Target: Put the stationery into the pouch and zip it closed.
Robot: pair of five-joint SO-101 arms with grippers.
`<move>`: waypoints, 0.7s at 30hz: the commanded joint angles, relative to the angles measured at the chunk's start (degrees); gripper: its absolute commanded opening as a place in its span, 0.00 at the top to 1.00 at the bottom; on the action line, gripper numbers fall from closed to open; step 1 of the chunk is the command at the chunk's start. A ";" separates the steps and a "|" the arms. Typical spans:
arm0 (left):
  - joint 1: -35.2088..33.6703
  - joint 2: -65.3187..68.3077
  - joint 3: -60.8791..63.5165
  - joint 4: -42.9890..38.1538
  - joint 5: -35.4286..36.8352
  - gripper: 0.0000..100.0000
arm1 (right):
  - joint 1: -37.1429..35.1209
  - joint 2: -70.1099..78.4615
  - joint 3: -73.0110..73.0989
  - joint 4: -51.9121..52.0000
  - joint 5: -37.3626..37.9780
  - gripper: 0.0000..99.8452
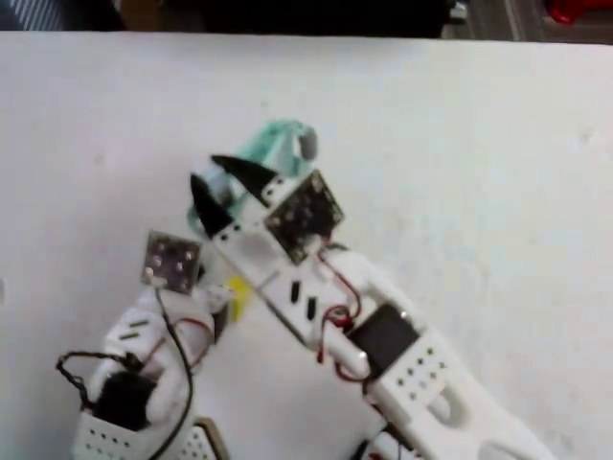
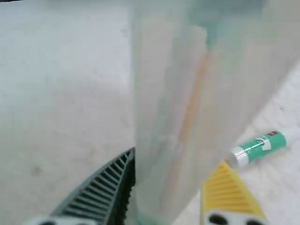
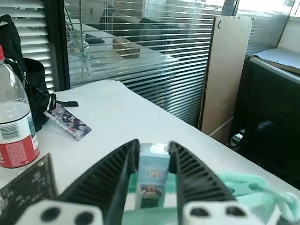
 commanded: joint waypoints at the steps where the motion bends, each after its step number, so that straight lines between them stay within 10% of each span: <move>1: -0.31 -0.84 -1.23 -1.85 0.62 0.78 | 0.31 -3.56 -0.97 3.91 0.35 0.82; 15: -0.31 -0.84 -0.97 -1.85 0.53 0.78 | 2.42 -4.62 -5.80 4.79 0.26 0.82; 21: -0.31 -0.84 -0.97 -1.85 0.53 0.78 | 15.60 -4.62 -17.67 12.53 0.62 0.92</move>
